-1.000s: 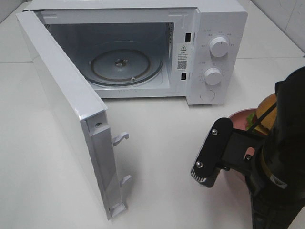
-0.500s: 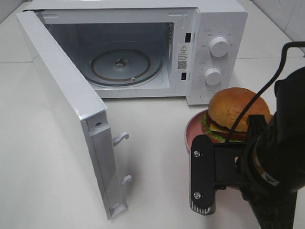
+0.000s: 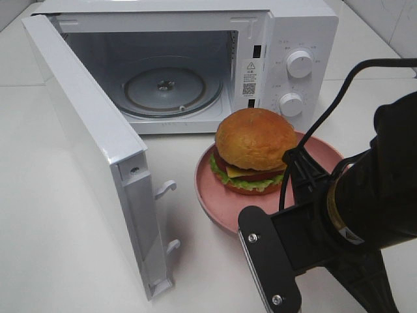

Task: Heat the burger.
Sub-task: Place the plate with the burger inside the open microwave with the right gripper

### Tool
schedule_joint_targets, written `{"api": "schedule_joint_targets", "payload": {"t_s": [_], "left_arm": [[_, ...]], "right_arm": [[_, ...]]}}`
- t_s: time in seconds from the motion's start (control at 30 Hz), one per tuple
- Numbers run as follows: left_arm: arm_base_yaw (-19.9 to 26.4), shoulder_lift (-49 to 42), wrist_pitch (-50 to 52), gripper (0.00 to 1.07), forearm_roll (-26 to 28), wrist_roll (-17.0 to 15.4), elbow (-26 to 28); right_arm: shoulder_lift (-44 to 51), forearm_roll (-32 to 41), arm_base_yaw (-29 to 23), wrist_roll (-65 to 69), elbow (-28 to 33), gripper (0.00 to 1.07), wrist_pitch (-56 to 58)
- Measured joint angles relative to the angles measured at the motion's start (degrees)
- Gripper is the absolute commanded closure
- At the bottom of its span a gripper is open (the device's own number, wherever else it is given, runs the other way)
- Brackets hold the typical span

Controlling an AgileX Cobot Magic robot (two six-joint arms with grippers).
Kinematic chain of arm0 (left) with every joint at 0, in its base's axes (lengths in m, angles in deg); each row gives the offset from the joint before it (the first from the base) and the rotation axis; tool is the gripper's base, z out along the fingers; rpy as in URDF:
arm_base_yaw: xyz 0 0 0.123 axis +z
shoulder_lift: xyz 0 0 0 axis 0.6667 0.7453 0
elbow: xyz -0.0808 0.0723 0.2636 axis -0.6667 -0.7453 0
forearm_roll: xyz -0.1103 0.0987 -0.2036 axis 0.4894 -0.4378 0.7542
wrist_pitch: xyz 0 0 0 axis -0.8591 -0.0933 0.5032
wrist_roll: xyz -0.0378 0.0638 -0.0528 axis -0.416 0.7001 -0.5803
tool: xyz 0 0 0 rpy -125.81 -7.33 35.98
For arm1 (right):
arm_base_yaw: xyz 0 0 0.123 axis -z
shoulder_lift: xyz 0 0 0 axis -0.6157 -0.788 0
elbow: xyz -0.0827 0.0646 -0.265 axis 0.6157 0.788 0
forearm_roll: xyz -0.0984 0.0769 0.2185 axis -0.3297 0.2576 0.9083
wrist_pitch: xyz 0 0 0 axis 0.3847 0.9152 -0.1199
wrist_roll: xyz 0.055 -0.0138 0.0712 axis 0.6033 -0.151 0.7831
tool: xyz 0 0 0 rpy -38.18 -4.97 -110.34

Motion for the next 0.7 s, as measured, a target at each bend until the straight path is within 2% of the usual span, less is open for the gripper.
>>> {"api": "schedule_joint_targets", "payload": {"t_s": [0.07, 0.23, 0.7], "left_arm": [[0.0, 0.0, 0.0, 0.04, 0.0, 0.0, 0.0], [0.0, 0.0, 0.0, 0.04, 0.0, 0.0, 0.0], [0.0, 0.0, 0.0, 0.04, 0.0, 0.0, 0.0]], "right_arm": [[0.0, -0.5, 0.0, -7.4, 0.1, 1.07, -1.5], [0.0, -0.9, 0.2, -13.8, 0.1, 1.07, -4.2], [-1.5, -2.0, 5.7, -20.8, -2.9, 1.07, -10.8]]}}
